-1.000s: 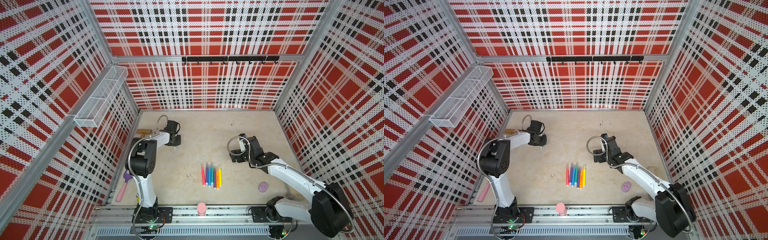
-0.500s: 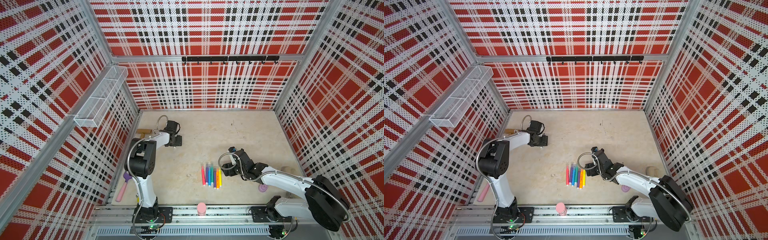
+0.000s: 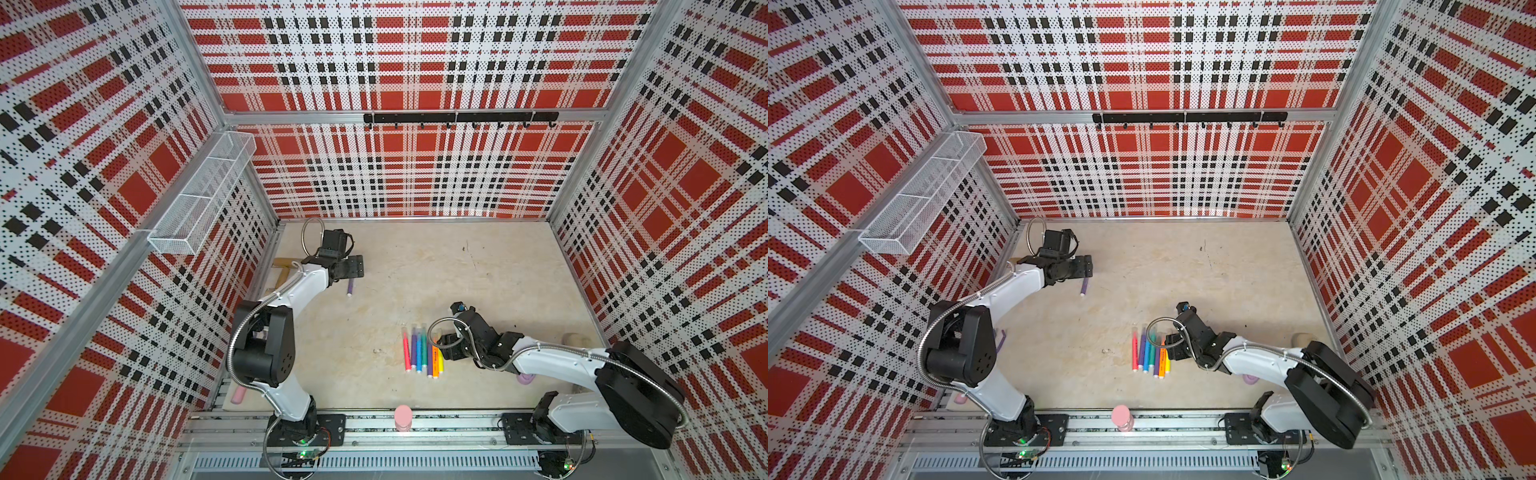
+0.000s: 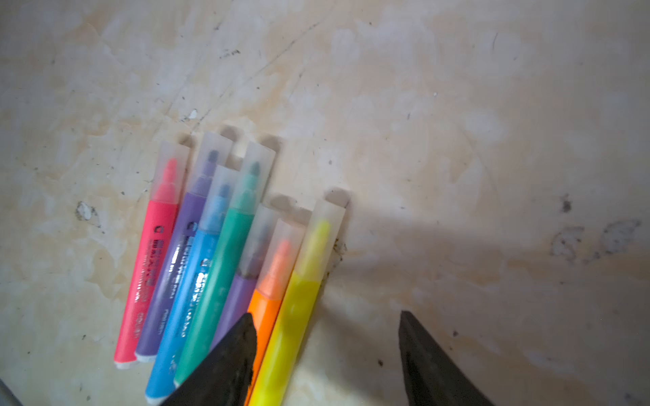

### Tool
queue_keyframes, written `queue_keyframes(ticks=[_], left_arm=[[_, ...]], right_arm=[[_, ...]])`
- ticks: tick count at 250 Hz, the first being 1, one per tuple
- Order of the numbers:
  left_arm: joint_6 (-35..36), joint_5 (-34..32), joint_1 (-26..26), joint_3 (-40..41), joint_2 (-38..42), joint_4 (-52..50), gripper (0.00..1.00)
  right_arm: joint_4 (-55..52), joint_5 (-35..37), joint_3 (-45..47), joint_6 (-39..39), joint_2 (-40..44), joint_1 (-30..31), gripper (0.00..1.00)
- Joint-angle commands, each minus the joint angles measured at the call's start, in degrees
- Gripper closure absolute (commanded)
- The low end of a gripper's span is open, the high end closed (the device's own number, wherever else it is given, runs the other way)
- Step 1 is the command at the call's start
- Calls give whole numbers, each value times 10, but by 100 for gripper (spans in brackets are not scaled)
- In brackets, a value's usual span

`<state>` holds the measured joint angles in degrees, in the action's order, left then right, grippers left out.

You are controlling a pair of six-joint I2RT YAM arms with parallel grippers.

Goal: Remove pen caps from pens
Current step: Pick up the pen from the bottom-center of the table.

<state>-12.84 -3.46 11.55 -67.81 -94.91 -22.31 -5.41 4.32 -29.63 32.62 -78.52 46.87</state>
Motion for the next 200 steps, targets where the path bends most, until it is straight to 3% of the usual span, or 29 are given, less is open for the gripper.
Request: queue_keyframes(ticks=[1,60,98,200], left_arm=[[-1,-7,11,15,59,19,12],[0,-12,65,50,148,46,11],[-4,0,79,61,181,53,10],[-28,114,128,105,296,93,10]], right_arm=[[6,48,-23,23,-25,9,34],[3,57,-51,34,-80,25,40],[-36,88,-78,40,-115,43,58],[-85,158,-88,47,-129,50,85]])
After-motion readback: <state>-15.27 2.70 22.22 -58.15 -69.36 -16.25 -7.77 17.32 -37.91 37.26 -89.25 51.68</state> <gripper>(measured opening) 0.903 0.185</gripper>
